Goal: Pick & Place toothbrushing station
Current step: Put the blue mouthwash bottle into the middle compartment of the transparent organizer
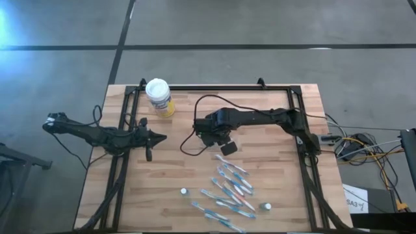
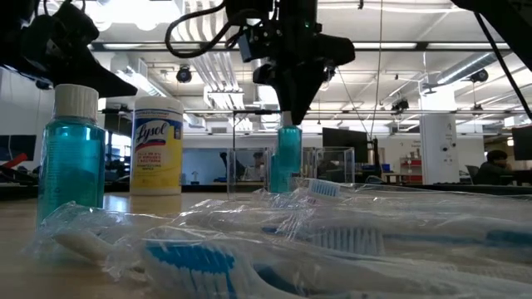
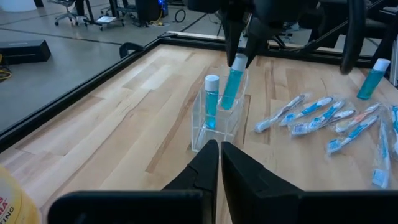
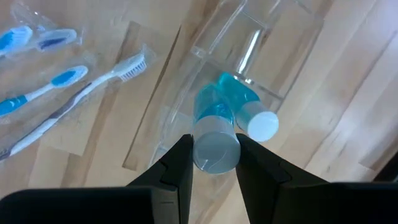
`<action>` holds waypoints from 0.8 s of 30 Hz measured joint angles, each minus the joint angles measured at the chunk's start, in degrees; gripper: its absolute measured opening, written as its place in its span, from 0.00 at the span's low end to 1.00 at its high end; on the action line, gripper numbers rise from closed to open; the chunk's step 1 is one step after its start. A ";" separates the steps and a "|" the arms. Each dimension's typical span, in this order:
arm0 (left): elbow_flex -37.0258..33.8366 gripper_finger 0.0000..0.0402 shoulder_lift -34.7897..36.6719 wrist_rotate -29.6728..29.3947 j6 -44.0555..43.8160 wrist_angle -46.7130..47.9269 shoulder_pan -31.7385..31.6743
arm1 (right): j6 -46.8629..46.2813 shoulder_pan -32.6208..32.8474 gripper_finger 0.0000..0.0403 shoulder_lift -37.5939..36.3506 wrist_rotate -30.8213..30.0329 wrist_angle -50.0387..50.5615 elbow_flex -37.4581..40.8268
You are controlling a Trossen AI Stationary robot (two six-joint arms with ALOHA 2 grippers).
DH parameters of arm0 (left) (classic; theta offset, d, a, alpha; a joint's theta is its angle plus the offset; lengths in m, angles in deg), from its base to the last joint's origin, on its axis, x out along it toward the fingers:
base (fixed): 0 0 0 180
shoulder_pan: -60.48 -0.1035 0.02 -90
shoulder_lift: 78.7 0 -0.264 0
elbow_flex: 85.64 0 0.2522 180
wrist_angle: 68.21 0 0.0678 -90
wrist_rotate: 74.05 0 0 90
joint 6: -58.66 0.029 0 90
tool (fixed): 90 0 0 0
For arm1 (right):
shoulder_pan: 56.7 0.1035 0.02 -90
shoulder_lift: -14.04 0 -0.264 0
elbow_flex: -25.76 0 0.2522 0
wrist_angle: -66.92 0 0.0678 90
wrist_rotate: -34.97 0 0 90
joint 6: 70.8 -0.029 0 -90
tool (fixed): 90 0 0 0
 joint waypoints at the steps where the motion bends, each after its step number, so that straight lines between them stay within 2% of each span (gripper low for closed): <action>1: -0.14 0.06 0.00 -0.02 0.00 0.04 0.00 | -0.07 -0.07 0.23 0.00 0.42 -0.33 0.09; 6: -0.27 0.05 0.00 -0.02 0.00 0.02 0.00 | -0.56 -0.33 0.23 0.00 1.11 -2.97 0.47; 11: -0.27 0.05 0.00 -0.02 0.00 0.02 0.00 | -1.44 -0.99 0.23 0.00 4.93 -5.52 2.25; 24: -0.30 0.05 -0.01 -0.02 0.00 0.02 0.00 | -2.07 -1.79 0.23 0.00 5.15 -10.07 8.26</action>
